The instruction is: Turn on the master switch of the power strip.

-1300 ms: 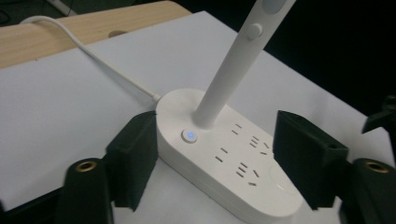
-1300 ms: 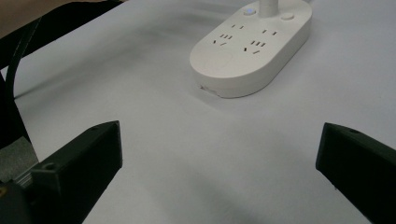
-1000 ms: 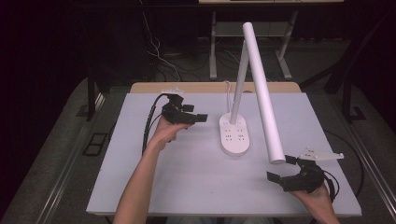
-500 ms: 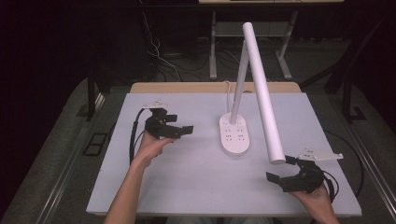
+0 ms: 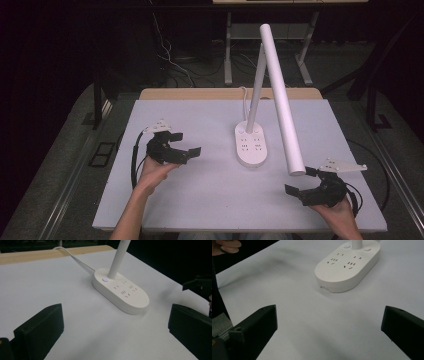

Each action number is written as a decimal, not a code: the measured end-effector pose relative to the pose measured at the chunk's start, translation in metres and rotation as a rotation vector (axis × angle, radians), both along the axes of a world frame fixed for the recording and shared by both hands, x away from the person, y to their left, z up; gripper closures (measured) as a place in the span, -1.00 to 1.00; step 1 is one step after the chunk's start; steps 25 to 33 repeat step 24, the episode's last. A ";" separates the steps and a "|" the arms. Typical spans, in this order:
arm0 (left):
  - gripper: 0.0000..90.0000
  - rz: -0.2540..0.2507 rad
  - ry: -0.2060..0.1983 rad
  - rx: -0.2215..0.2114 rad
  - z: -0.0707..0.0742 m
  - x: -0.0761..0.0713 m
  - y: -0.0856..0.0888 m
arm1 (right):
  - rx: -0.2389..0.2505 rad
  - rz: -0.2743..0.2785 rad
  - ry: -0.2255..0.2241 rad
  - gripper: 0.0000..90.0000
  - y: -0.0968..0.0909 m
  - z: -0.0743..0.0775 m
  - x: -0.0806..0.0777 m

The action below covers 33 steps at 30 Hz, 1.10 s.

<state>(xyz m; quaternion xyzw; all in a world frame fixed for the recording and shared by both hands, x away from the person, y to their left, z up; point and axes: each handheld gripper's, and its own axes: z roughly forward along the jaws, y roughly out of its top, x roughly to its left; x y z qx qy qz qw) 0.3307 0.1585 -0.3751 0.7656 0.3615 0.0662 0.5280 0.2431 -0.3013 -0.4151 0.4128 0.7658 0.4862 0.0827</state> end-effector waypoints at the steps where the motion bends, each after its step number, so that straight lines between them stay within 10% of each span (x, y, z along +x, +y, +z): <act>1: -1.00 0.000 0.000 -0.003 -0.001 -0.003 0.001 | -0.001 0.000 0.000 -1.00 0.000 0.000 0.000; 19: -1.00 0.011 0.018 0.002 -0.037 -0.058 0.016 | -0.011 0.009 0.007 -1.00 0.001 -0.001 -0.001; 33: -1.00 0.013 0.017 -0.001 -0.043 -0.060 0.016 | -0.015 0.012 0.011 -1.00 0.001 -0.002 -0.001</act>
